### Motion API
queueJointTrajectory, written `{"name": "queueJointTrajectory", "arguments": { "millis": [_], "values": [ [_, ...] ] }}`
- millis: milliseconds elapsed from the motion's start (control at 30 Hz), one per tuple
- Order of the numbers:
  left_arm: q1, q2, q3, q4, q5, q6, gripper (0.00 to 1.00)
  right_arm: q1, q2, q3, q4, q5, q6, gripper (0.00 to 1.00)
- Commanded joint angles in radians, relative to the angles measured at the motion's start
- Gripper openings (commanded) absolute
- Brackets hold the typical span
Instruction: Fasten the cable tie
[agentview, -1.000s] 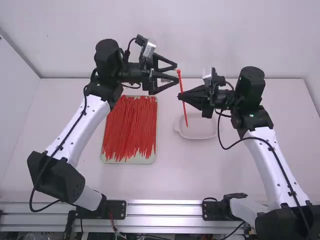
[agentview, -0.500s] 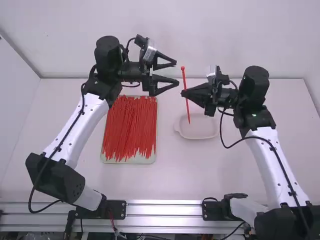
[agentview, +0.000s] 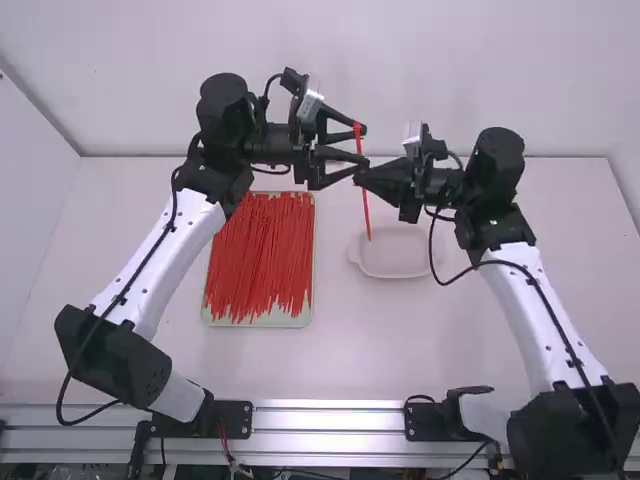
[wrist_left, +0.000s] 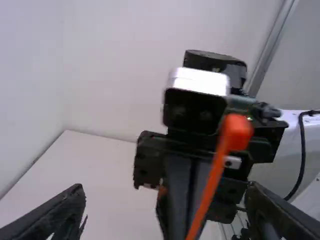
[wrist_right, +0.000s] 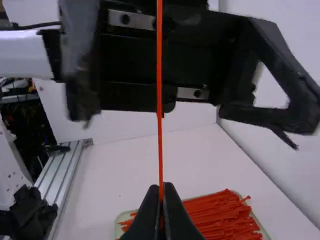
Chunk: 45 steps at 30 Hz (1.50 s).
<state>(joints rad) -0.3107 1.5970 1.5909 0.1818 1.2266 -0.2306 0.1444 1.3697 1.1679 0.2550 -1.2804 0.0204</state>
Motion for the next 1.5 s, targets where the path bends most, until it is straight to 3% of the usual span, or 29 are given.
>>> {"name": "queueJointTrajectory", "arguments": {
  "millis": [0,200,300,700,1067,1133,1233,1467],
  "values": [
    [-0.003,-0.002,0.032,0.025,0.011,-0.037,0.77,0.001,0.027,0.022,0.048,-0.036,0.059,0.00],
    [0.002,-0.002,0.032,0.121,-0.026,-0.103,0.74,0.023,0.052,0.022,0.170,-0.021,0.119,0.00],
    [0.014,-0.002,0.032,0.146,-0.040,-0.121,0.68,0.026,0.052,0.022,0.204,-0.012,0.134,0.00],
    [0.022,-0.002,0.032,0.172,-0.039,-0.121,0.39,-0.016,0.052,0.022,0.210,0.000,0.166,0.00],
    [0.020,-0.002,0.032,0.201,-0.042,-0.121,0.26,-0.003,0.052,0.022,0.214,0.000,0.156,0.00],
    [0.014,-0.002,0.032,0.200,-0.042,-0.121,0.11,0.000,0.052,0.022,0.214,0.005,0.156,0.00],
    [0.020,-0.002,0.032,0.201,-0.043,-0.121,0.03,-0.002,0.052,0.022,0.213,0.005,0.156,0.00],
    [0.019,-0.002,0.032,0.198,-0.066,-0.126,0.01,-0.001,0.052,0.022,0.212,-0.001,0.155,0.00]
  ]
}}
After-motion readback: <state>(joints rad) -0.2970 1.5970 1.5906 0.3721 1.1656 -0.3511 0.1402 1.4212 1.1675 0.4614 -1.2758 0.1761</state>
